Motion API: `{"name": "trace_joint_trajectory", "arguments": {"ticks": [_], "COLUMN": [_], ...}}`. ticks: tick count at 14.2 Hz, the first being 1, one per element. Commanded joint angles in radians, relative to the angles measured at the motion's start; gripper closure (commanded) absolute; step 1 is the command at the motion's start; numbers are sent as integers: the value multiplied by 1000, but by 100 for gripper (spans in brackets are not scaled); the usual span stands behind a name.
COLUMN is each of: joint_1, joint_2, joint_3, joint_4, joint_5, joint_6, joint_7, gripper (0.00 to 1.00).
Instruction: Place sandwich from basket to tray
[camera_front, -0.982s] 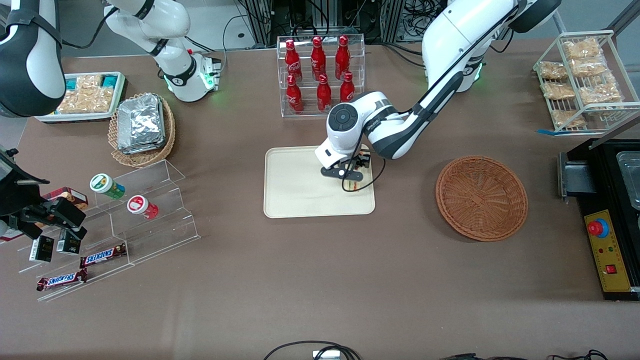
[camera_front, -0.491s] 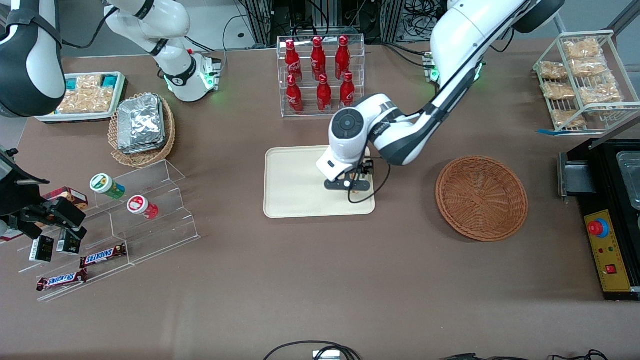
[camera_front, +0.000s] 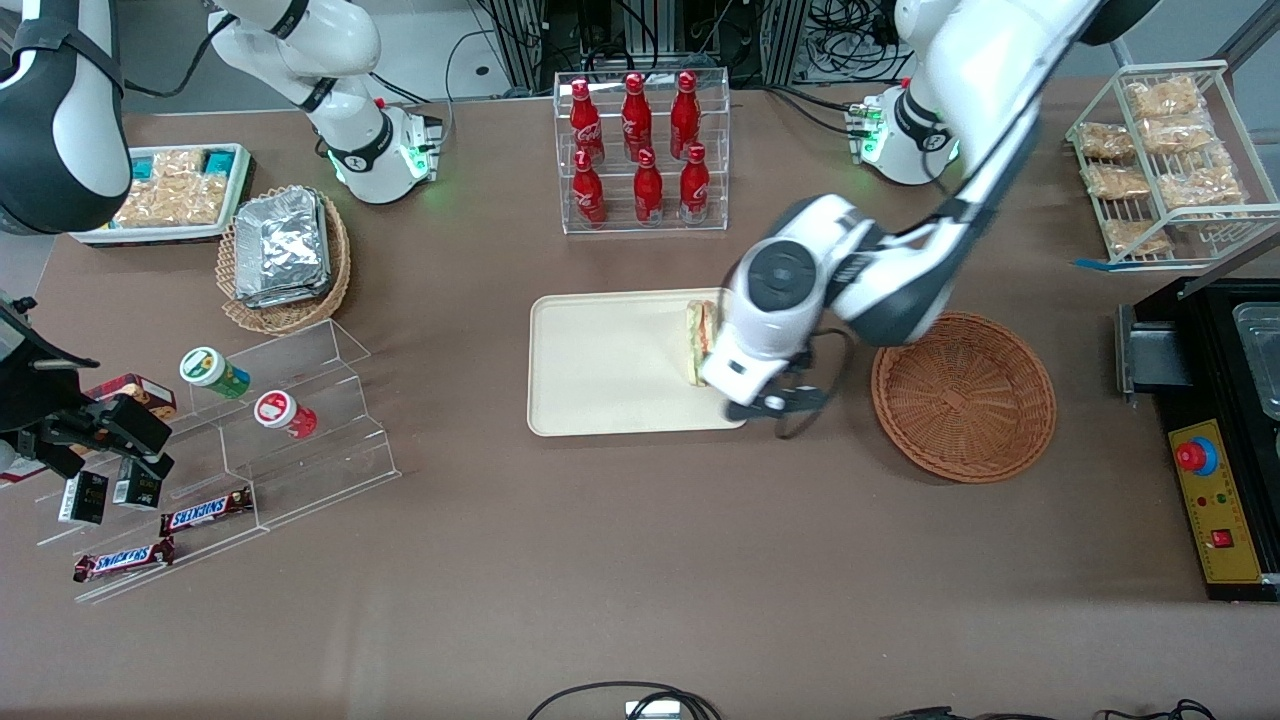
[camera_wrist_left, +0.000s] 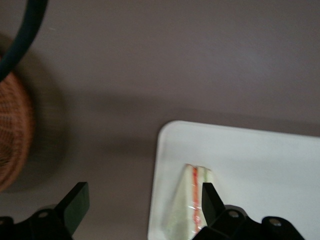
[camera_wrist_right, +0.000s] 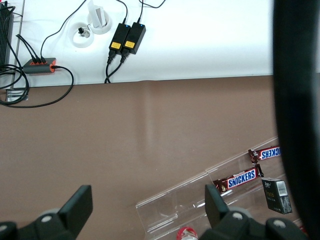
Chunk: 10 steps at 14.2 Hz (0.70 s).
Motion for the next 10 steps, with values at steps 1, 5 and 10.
{"name": "trace_joint_trajectory", "arguments": {"ticks": [1,5,10], "joint_1": [113,248,374], "joint_2": [-40,-74,-132], "joint_3": [-8,-8,-9], "joint_4": [40,81,85], "joint_5": [-29,-25,-43], "joint_6": [-110,-227,-311], "joint_7": [-3,36,230], "gripper": [1,1,1]}}
